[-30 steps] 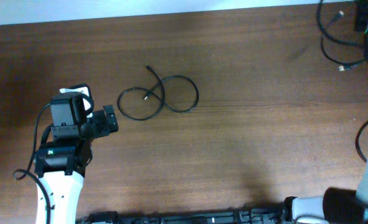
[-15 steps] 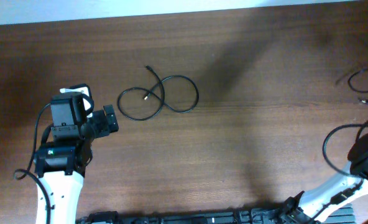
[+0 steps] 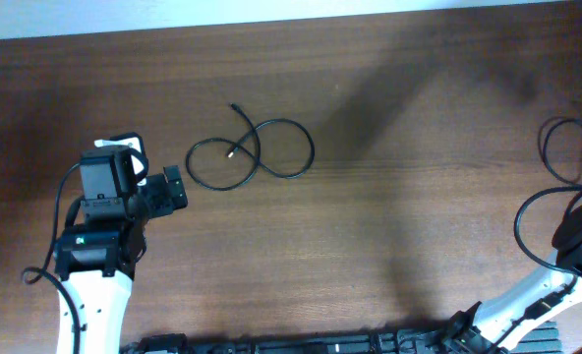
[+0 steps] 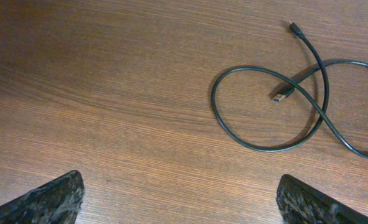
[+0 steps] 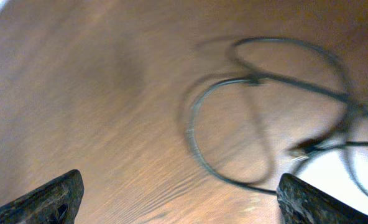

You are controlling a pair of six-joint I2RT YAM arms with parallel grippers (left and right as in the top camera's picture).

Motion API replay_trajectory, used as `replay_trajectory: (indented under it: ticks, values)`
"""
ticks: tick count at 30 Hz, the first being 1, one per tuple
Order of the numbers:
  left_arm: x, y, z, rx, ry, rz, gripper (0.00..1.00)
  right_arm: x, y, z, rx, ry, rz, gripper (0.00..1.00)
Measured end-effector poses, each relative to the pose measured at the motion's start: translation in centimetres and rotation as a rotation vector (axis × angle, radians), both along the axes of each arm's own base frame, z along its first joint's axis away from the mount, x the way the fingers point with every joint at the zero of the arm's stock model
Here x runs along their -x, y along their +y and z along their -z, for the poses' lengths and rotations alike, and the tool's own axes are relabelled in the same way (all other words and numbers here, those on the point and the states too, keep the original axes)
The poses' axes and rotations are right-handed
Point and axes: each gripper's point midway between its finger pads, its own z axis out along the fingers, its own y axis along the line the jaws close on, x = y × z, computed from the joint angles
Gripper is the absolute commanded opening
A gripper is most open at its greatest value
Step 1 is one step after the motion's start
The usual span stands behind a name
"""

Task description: Untangle cables

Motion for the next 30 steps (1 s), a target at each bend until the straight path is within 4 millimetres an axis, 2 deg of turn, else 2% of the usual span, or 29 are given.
replay_trajectory:
  ticks: [2,4,7,8,13,16,17,19,21,23,25,27,30]
  values:
    - [0.0,0.0,0.0,0.0,0.0,0.0,0.99,-1.3,2.7,-0.5,-0.072,-0.058,-0.12,0.99]
    - [0.0,0.0,0.0,0.0,0.0,0.0,0.99,-3.1,7.0,-1.1,-0.119,-0.093,-0.264,0.99]
    - [0.0,0.0,0.0,0.0,0.0,0.0,0.99,-6.0,14.6,-1.4,-0.14,-0.101,-0.475,0.99]
    - [0.0,0.0,0.0,0.0,0.0,0.0,0.99,-7.1,19.5,-1.3,-0.155,-0.093,-0.587,0.99]
    - [0.0,0.0,0.0,0.0,0.0,0.0,0.99,-7.4,30.9,-0.9,-0.148,-0.059,-0.895,0.99]
    - [0.0,0.0,0.0,0.0,-0.001,0.0,0.99,-5.8,36.7,1.2,-0.16,-0.007,-1.067,1.0]
    - [0.0,0.0,0.0,0.0,0.0,0.0,0.99,-4.3,39.6,2.9,-0.184,0.025,-1.17,0.99]
    - [0.0,0.0,0.0,0.0,0.0,0.0,0.99,-2.0,42.7,5.4,-0.216,0.068,-1.298,0.99]
    - [0.0,0.0,0.0,0.0,0.0,0.0,0.99,0.7,46.0,8.8,-0.266,0.127,-1.418,0.99]
    - [0.0,0.0,0.0,0.0,0.0,0.0,0.99,3.2,49.3,10.5,-0.356,0.128,-1.534,0.99]
    - [0.0,0.0,0.0,0.0,0.0,0.0,0.99,4.2,51.8,10.5,-0.414,0.068,-1.614,0.99]
    - [0.0,0.0,0.0,0.0,0.0,0.0,0.99,4.7,53.6,10.7,-0.418,0.02,-1.672,0.96]
    - [0.0,0.0,0.0,0.0,0.0,0.0,0.99,6.0,57.4,11.1,-0.419,-0.025,-1.778,0.95]
